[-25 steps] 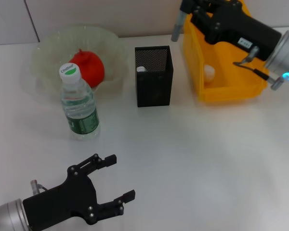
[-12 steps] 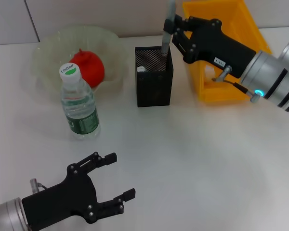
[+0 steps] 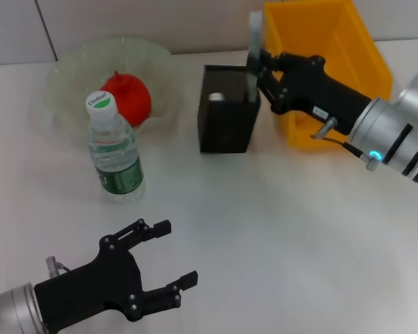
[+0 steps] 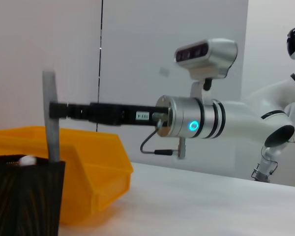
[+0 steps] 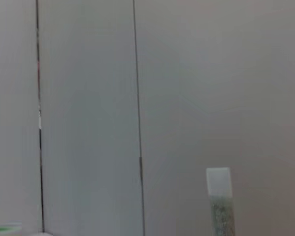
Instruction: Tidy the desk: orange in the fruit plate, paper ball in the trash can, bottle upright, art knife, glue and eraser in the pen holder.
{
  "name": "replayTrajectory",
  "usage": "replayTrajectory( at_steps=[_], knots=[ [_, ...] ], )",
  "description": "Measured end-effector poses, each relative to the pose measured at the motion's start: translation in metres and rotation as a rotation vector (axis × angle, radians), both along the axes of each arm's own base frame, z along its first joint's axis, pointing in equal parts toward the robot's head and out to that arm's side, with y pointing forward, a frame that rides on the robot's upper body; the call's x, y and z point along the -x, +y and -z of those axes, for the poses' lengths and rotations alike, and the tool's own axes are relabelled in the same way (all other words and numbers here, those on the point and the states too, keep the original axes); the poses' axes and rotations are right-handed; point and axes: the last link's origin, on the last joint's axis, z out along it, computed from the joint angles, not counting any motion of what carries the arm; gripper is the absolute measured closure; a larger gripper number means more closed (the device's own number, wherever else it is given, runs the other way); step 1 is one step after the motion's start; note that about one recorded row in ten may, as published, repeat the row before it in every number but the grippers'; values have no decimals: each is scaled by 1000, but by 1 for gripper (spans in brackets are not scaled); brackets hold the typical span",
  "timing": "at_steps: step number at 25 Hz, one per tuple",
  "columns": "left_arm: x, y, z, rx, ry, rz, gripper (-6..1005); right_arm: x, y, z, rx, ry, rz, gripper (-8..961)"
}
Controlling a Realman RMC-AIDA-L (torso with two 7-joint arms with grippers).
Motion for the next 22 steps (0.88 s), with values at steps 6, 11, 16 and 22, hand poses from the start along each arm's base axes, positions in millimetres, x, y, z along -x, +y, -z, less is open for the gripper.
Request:
replayTrajectory(
  at_steps=[6, 11, 16, 22],
  knots=[
    [-1, 0, 0, 3, -4, 5, 138, -1, 4, 4, 12, -19, 27, 772],
    [-2, 0, 0, 5, -9, 8, 138, 2, 4, 2, 10, -8, 7, 765],
    [-2, 0, -1, 5, -10, 8, 138, 6, 7, 3, 10, -15, -3, 758],
    [-2, 0, -1, 5, -10, 8, 138, 13, 12, 5, 16, -29, -19, 749]
  ],
)
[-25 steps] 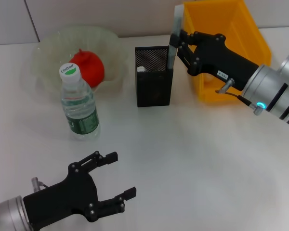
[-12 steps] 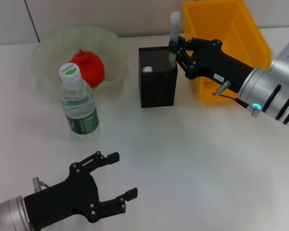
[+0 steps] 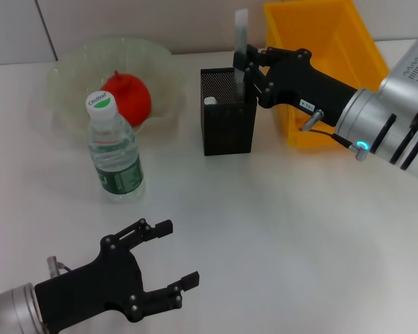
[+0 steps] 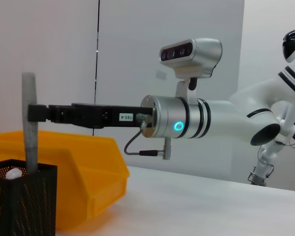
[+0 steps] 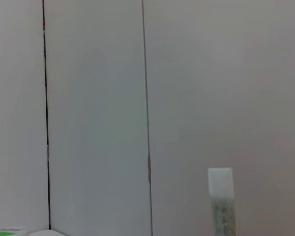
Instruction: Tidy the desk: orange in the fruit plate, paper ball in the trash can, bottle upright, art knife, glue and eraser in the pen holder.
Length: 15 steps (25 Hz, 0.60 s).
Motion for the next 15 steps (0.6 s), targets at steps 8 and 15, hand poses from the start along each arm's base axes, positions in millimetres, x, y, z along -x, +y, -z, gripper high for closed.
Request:
replayTrajectory(
  at_steps=[8, 15],
  knots=[
    [0, 0, 0, -1, -1, 1, 138, 2, 4, 12, 41, -68, 11, 738],
    [-1, 0, 0, -2, -1, 3, 138, -4, -1, 10, 36, -48, 24, 728]
  ],
)
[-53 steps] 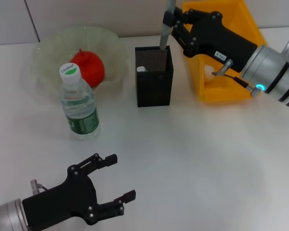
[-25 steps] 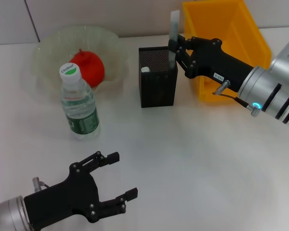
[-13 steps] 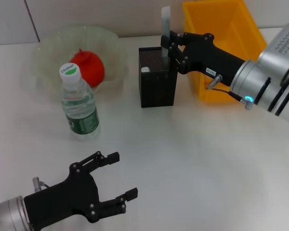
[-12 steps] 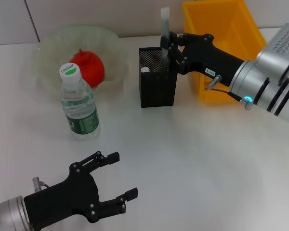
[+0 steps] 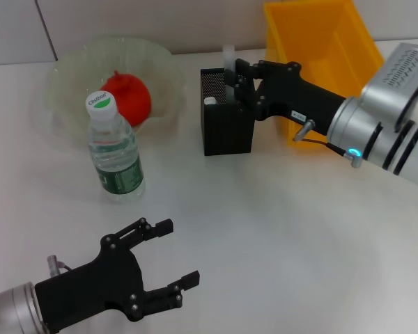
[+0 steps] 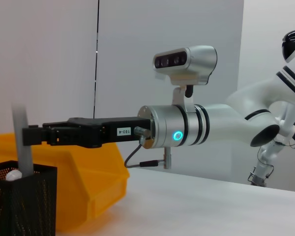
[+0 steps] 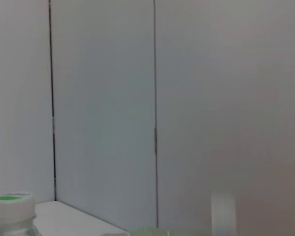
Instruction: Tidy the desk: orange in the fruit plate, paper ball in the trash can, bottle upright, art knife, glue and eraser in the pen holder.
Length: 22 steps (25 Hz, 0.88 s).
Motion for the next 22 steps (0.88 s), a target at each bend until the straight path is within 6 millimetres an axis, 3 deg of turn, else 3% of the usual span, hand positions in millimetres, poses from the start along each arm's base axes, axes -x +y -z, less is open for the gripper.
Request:
replayTrajectory(
  at_steps=[4, 9, 15, 22],
  knots=[
    [0, 0, 0, 0, 0, 0, 138, -5, -3, -6, -26, 38, 21, 722],
    [0, 0, 0, 0, 0, 0, 138, -5, -14, -21, -69, 129, -27, 522],
    [0, 1, -2, -5, -3, -1, 138, -13, -39, -48, -32, 268, -73, 339],
    [1, 1, -5, -7, -10, 0, 138, -32, -91, -63, 124, 189, -165, 148]
  ],
)
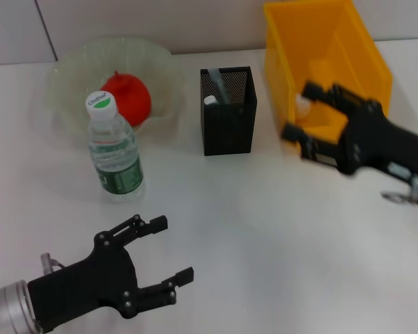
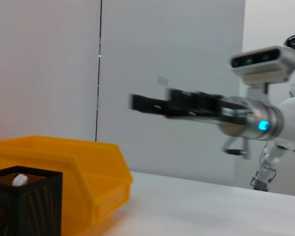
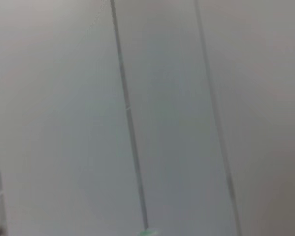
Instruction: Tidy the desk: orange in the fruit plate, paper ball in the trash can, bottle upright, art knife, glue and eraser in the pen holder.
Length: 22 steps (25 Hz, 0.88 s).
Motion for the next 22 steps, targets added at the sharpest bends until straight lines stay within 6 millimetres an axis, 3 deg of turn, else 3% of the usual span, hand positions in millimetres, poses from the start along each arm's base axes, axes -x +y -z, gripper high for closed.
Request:
replayTrajectory(
  at_steps=[9, 22],
  knots=[
    [4, 6, -10, 14, 2, -20, 138, -27, -45, -12, 176, -118, -46, 123],
    [0, 15, -14, 54, 7, -20, 138, -28, -48, 8, 322, -216, -66, 126]
  ],
)
